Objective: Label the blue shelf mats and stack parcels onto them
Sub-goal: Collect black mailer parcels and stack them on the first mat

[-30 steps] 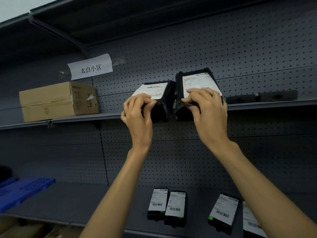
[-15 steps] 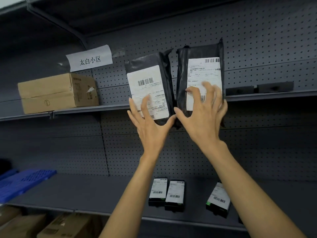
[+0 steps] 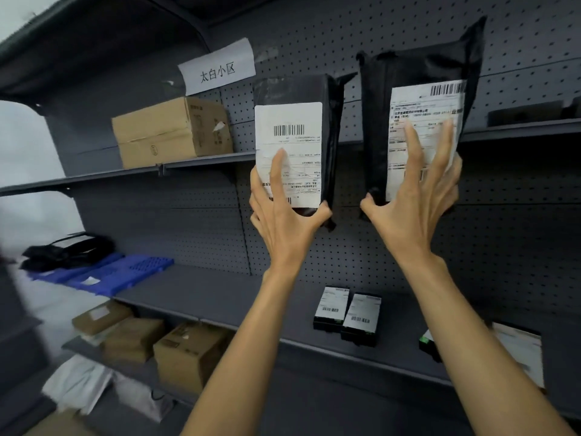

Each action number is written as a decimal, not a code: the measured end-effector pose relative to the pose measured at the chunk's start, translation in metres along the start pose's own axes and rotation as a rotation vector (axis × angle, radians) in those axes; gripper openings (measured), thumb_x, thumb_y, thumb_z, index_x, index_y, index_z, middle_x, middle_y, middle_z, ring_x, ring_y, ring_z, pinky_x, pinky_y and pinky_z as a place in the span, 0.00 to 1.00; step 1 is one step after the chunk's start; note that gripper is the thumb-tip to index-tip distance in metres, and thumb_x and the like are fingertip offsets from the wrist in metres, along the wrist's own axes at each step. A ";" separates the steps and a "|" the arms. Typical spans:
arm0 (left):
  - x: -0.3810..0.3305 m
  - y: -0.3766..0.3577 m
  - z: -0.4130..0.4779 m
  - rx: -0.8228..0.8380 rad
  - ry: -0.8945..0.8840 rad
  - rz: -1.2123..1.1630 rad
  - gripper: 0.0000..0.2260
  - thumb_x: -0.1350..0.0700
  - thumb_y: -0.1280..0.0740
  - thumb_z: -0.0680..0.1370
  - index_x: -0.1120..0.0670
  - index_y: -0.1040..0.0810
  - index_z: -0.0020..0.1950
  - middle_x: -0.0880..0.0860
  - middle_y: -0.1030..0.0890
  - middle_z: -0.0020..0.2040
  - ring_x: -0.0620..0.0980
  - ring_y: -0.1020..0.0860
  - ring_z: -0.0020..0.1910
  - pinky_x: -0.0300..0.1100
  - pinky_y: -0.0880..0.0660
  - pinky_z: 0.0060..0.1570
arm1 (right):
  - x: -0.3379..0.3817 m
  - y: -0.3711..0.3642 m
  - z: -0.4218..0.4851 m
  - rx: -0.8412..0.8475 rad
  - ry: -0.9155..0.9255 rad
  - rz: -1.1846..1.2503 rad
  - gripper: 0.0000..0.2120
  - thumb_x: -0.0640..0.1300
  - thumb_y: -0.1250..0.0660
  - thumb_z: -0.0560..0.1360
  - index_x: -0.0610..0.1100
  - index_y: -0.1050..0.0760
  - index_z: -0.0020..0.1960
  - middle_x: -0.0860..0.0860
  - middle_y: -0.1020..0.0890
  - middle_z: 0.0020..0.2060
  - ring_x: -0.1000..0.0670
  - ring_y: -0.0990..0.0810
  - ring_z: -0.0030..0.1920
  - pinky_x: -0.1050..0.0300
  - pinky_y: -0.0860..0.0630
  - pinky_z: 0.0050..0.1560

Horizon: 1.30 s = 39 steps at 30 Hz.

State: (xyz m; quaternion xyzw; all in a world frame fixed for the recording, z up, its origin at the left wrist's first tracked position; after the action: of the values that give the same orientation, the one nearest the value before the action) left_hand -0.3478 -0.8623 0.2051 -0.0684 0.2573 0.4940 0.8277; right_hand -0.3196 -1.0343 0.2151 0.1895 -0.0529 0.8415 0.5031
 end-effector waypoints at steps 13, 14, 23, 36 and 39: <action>0.060 0.102 -0.076 -0.176 0.222 0.397 0.45 0.42 0.27 0.63 0.37 0.44 0.77 0.53 0.43 0.77 0.55 0.39 0.73 0.59 0.35 0.64 | 0.064 -0.031 -0.095 0.411 0.212 0.420 0.47 0.56 0.32 0.60 0.60 0.45 0.77 0.53 0.47 0.78 0.37 0.44 0.75 0.32 0.35 0.63; 0.064 0.111 -0.087 -0.181 0.258 0.432 0.45 0.41 0.27 0.63 0.36 0.44 0.77 0.53 0.43 0.78 0.55 0.39 0.73 0.60 0.36 0.64 | 0.068 -0.031 -0.105 0.455 0.227 0.445 0.46 0.56 0.32 0.60 0.60 0.44 0.77 0.54 0.47 0.78 0.37 0.44 0.75 0.32 0.35 0.63; 0.077 0.220 -0.194 -0.241 0.519 0.788 0.48 0.41 0.27 0.62 0.37 0.46 0.78 0.53 0.42 0.77 0.58 0.36 0.70 0.61 0.33 0.61 | 0.122 -0.007 -0.214 0.776 0.329 0.707 0.45 0.58 0.33 0.61 0.58 0.43 0.77 0.55 0.44 0.77 0.38 0.41 0.73 0.33 0.34 0.64; 0.179 0.350 -0.195 -0.301 0.653 0.956 0.47 0.37 0.30 0.61 0.37 0.47 0.78 0.53 0.43 0.77 0.57 0.36 0.70 0.60 0.35 0.62 | 0.277 -0.054 -0.311 0.982 0.374 0.836 0.47 0.57 0.29 0.61 0.58 0.43 0.77 0.54 0.44 0.77 0.38 0.44 0.75 0.32 0.39 0.68; 0.224 0.389 -0.170 -0.265 0.633 0.985 0.48 0.37 0.30 0.61 0.37 0.47 0.78 0.52 0.42 0.76 0.57 0.36 0.69 0.60 0.34 0.62 | 0.331 -0.082 -0.325 1.002 0.373 0.787 0.47 0.58 0.29 0.61 0.57 0.43 0.77 0.54 0.43 0.77 0.39 0.44 0.75 0.32 0.37 0.67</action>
State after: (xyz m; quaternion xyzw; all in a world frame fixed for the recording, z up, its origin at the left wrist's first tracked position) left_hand -0.6556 -0.5540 0.0032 -0.1874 0.4288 0.8031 0.3689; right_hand -0.4746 -0.6293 0.0299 0.2180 0.3676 0.9040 0.0097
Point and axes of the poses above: each hand's wrist, its own z-axis towards the middle knuckle, its own y-axis out of the back of the hand, x = y × z, the point moved 1 cm from there along z, towards the middle knuckle
